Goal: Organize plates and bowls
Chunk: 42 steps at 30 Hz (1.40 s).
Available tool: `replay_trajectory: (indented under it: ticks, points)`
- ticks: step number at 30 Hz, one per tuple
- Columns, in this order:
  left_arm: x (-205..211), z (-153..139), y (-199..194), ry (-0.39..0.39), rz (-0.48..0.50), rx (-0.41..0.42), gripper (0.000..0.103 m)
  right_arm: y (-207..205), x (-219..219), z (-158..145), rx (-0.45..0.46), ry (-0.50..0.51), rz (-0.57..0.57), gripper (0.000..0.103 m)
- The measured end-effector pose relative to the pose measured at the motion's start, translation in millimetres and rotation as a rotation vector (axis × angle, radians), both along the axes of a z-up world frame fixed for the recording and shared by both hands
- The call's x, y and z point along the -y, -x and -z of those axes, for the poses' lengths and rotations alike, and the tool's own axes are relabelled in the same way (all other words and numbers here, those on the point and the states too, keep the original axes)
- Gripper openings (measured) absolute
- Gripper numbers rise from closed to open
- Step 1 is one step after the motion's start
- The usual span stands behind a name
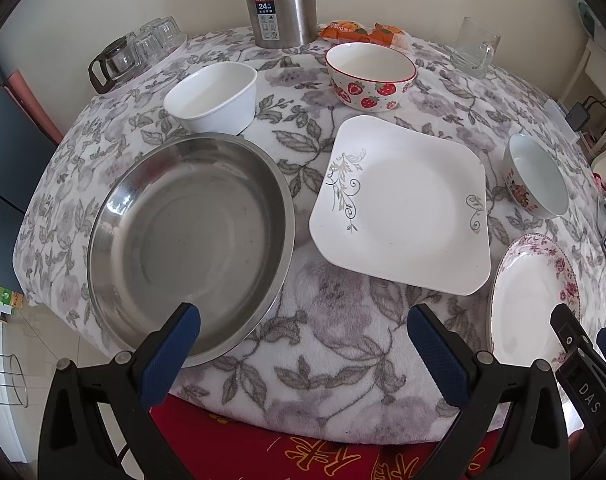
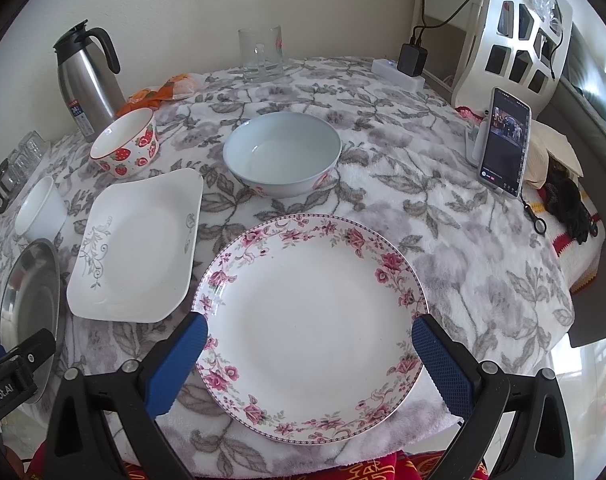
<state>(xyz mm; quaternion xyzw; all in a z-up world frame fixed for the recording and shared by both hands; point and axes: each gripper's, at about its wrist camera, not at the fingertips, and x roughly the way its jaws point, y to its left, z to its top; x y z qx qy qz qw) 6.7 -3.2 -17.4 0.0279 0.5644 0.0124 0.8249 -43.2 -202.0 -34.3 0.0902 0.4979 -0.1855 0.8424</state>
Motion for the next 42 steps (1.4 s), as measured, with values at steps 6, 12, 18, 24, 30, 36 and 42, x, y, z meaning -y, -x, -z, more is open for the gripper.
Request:
replay_trajectory:
  ticks: [6,12,18,24,30,36,42]
  points:
    - [-2,-1,-1,0.007,-0.001,-0.002,0.103,-3,-2,-1,-0.01,-0.003,0.001,0.103]
    - [-17,-1,-6,0.03,-0.031,-0.014,0.103,-6,-14,-2,-0.01,-0.006,-0.022,0.103]
    - [-50,-5,-10,0.087,-0.131,0.006,0.103,-18,-40,-2,-0.001,-0.038,-0.078,0.103]
    - [-89,-10,-13,0.117,-0.259,0.05,0.103,-35,-79,0,0.013,-0.067,-0.154,0.103]
    - [-128,-12,-14,0.112,-0.351,0.099,0.103,-46,-114,0,0.046,-0.1,-0.249,0.103]
    - [-173,1,-16,0.143,-0.436,0.098,0.103,-56,-131,4,0.083,-0.234,-0.303,0.103]
    - [-224,26,-7,0.268,-0.572,0.074,0.103,-67,-146,9,0.095,-0.262,-0.339,0.103]
